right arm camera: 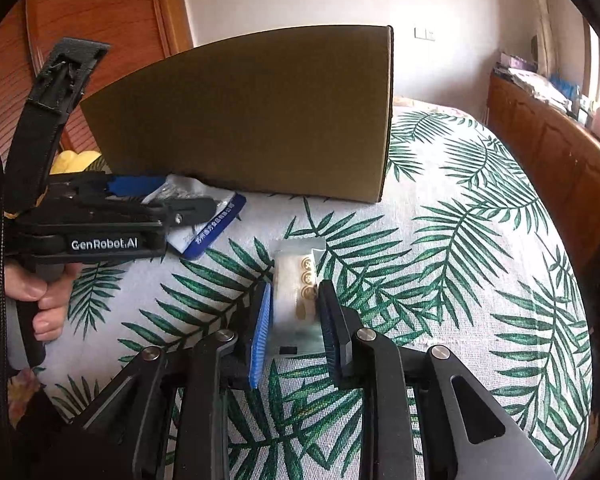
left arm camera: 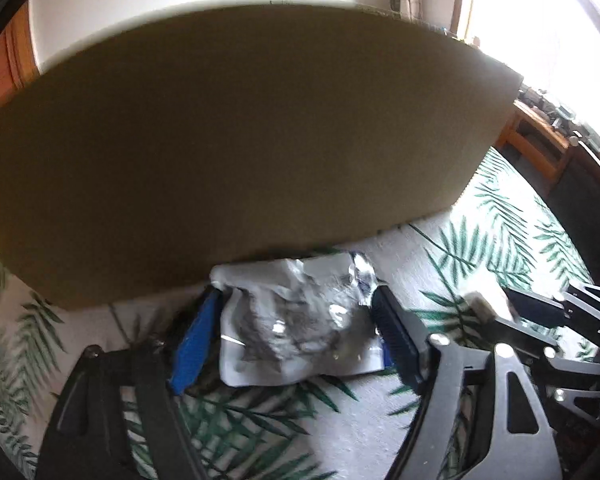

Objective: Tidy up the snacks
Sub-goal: 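Grasp the cream gold-circle bar with the right tool while the left grasps the silver printed pouch, then lift both held snacks and carry them over the box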

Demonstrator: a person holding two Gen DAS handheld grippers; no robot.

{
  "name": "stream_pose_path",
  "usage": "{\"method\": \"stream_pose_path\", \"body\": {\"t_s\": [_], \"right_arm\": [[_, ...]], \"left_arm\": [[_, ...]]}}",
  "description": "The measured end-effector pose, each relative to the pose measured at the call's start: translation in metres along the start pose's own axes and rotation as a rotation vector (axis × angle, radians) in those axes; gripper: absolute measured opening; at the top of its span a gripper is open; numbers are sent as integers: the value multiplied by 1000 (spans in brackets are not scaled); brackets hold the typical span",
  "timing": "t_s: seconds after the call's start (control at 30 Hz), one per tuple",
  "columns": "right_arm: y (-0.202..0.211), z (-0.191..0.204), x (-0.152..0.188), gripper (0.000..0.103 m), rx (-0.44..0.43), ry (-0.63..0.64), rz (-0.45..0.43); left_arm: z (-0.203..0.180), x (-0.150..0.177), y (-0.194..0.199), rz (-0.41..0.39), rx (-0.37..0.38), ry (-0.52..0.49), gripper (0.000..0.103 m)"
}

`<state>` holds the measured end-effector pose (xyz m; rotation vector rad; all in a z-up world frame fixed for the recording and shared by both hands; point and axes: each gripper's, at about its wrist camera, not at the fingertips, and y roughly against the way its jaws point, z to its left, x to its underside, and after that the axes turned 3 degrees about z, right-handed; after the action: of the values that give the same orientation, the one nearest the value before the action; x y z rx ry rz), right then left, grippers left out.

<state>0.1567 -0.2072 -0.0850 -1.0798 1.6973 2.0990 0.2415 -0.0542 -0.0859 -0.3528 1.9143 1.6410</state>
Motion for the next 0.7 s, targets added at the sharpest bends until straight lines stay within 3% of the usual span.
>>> {"method": "stream_pose_path", "body": {"t_s": [0.43, 0.7], "right_arm": [[-5, 5, 0, 22, 30, 24, 2], [-8, 9, -1, 23, 47, 41, 6]], "left_arm": [[-21, 1, -5, 13, -25, -46, 82], [-28, 5, -2, 2, 9, -58, 71]]}}
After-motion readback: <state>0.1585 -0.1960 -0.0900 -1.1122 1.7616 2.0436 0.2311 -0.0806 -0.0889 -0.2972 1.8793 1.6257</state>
